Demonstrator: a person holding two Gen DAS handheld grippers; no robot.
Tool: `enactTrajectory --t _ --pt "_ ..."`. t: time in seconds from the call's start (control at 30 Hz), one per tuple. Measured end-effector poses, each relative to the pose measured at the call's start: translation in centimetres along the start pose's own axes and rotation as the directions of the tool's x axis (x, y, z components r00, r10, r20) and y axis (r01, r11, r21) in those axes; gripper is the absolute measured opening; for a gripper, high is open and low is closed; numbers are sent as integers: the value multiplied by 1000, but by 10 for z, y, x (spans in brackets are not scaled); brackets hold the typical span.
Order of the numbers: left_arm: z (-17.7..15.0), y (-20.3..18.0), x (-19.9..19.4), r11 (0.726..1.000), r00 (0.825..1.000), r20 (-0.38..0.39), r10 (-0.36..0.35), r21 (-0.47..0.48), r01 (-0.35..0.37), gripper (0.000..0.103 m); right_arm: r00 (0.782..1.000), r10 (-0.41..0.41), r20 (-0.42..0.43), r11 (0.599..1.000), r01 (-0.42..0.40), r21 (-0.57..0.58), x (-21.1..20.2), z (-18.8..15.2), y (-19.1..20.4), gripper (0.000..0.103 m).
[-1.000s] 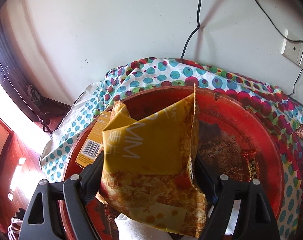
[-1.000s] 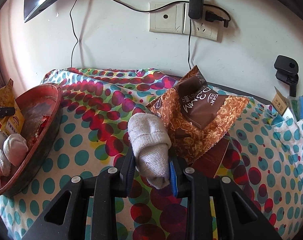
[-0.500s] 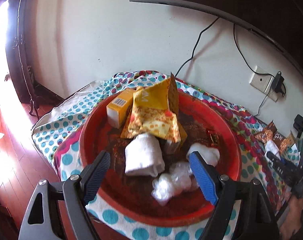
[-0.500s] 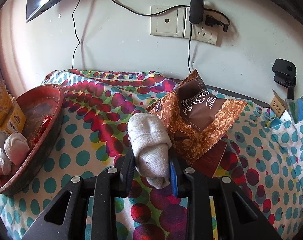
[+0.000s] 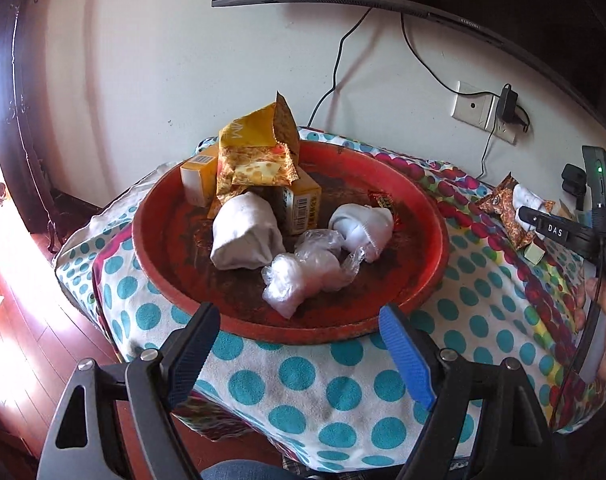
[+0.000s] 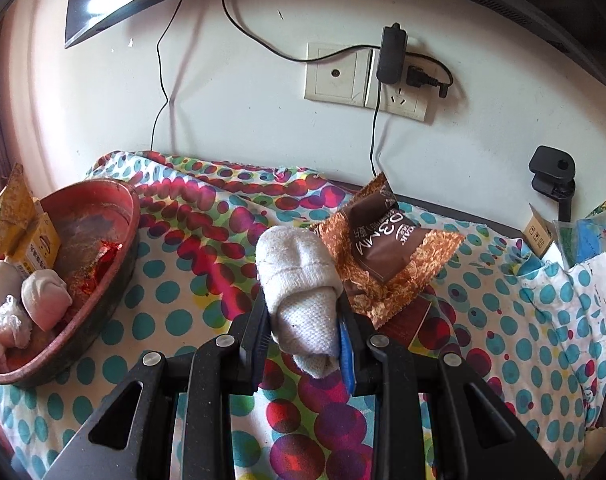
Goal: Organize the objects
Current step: 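Carry the white sock into the red tray and open the right gripper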
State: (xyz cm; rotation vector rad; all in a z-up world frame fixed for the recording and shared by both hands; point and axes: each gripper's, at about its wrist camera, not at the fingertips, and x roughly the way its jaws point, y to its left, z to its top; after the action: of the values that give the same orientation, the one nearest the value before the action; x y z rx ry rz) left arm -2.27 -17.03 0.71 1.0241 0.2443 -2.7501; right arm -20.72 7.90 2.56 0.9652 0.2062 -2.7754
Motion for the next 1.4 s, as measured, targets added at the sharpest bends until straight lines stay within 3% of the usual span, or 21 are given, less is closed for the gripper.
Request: enactTrajectory --t 0.17,0.33,0.6,0.83,1.23,1.33,1.4 --pt "-2 4 4 1000 1000 -17 26 9 -26 84 996 84 31 993 -81 -90 -21 21 51 27" --pt "-1 14 5 999 999 -26 36 -23 -37 84 984 178 -1 961 -175 -213 -22 28 122 27" --pt "-1 19 7 999 999 -39 27 -37 -29 84 974 216 -62 928 -225 -298 -7 24 195 27" --pt "-1 25 12 998 998 -54 14 -58 -17 84 977 192 -95 920 -213 -329 10 24 222 27" --pt "-1 25 16 998 998 -66 -2 -62 -3 84 980 181 -87 941 -198 -274 25 46 223 32" --pt "0 24 15 998 998 -61 -2 -58 -2 84 980 184 -78 946 -198 -257 22 46 219 44" --pt "-1 24 16 998 998 -61 0 -55 -4 84 983 179 -39 950 -183 -253 15 46 212 61"
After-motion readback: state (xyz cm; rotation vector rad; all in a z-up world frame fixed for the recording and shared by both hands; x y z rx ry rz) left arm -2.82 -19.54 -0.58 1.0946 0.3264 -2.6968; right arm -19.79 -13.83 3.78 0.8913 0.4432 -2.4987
